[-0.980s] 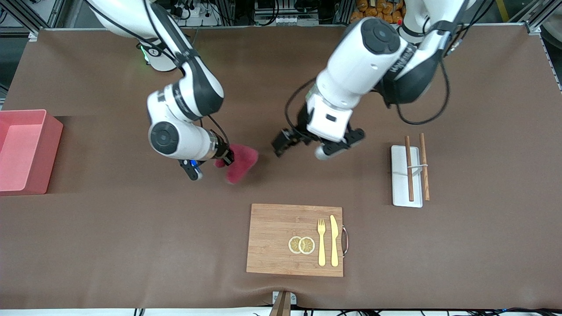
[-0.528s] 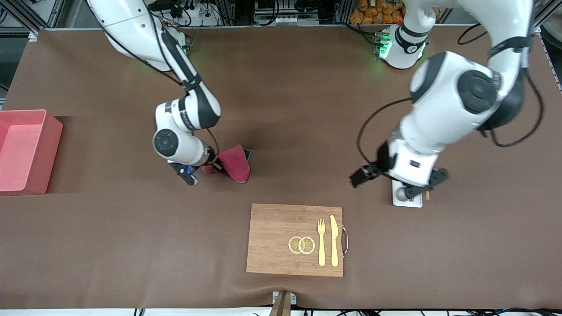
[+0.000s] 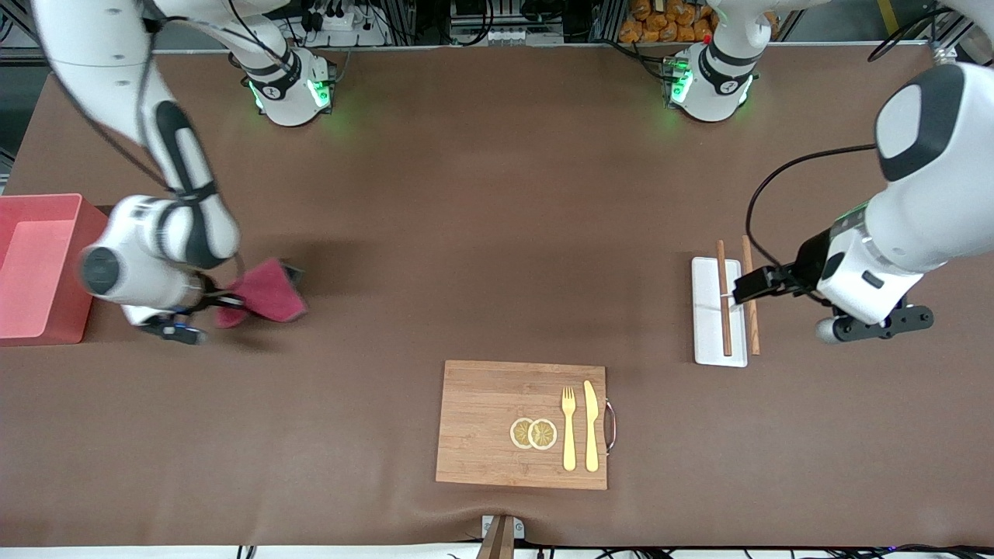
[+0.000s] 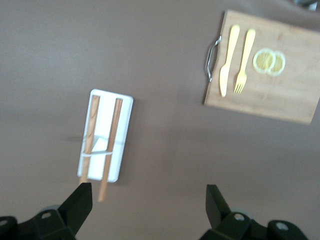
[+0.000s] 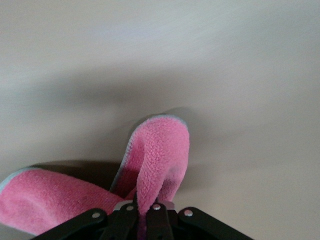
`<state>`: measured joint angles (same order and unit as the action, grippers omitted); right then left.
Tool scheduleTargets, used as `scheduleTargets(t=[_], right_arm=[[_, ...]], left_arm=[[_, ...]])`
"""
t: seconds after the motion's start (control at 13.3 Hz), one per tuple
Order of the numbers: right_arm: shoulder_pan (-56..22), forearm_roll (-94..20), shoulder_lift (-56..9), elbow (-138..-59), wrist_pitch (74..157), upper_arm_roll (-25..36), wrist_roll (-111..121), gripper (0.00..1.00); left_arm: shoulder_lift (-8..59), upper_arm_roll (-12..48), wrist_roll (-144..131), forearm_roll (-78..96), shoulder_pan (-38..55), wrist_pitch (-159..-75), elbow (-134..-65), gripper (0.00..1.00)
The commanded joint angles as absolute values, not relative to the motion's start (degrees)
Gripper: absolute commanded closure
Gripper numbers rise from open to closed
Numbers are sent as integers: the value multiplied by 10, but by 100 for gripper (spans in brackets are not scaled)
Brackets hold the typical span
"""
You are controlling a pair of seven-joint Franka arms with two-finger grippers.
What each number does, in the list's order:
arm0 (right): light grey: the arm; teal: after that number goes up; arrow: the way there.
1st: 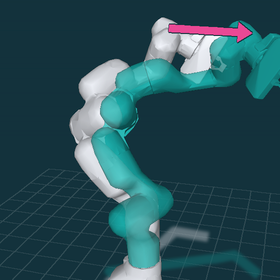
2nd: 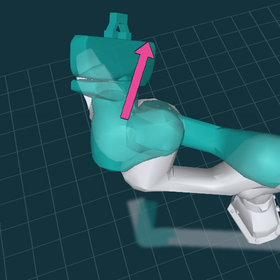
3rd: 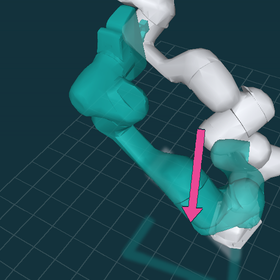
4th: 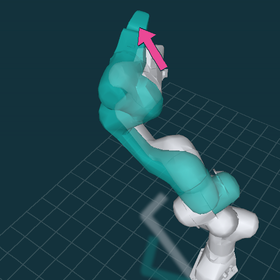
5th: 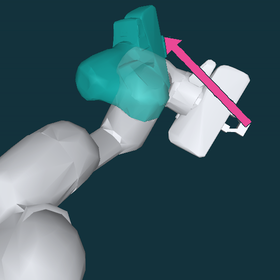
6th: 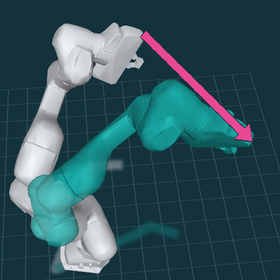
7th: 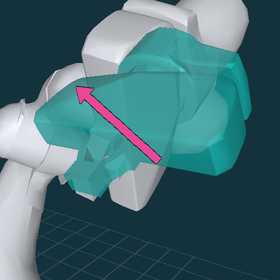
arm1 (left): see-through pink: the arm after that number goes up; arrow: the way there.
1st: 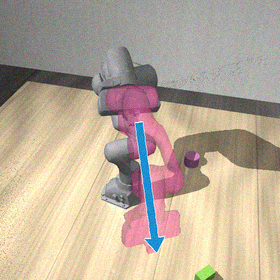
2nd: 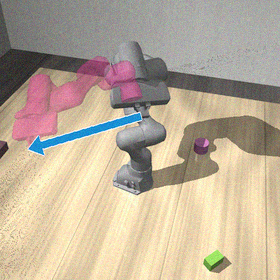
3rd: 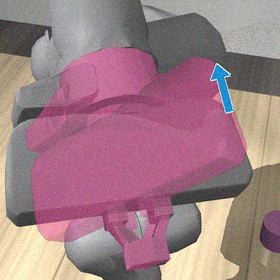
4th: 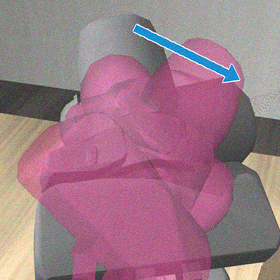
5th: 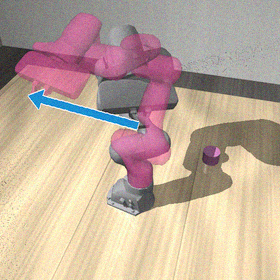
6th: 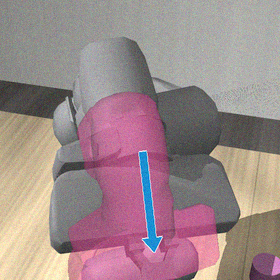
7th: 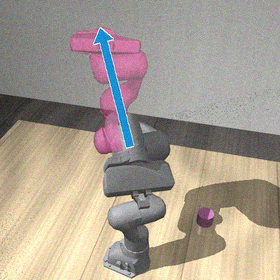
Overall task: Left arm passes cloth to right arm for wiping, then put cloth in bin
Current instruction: 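Lower the cloth with the right gripper while the left gripper withdraws, then wipe the table with the cloth in the right gripper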
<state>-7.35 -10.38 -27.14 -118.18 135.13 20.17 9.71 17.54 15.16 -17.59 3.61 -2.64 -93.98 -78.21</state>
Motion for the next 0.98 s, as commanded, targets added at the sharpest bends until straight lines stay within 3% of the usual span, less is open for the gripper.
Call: scheduleTargets(t=[0.0, 0.15, 0.3, 0.53, 0.9], right_arm=[[39, -99, -256, -1169, 1361, 192, 353, 100], [87, -97, -256, -1135, 1357, 192, 443, 100], [84, -77, -255, -1109, 1349, 196, 448, 100], [60, -81, -274, -1131, 1312, 181, 305, 100], [-59, -198, -290, -1170, 1339, 160, 128, 100]], left_arm=[[103, 113, -116, 30, 1, -905, -835, 0], [47, 48, -89, 26, 55, -896, -885, 0], [12, 4, -61, 18, 92, -869, -903, 0], [-7, 0, -12, -42, 111, -832, -899, 0], [-15, -3, 53, -43, 98, -820, -885, 0]])
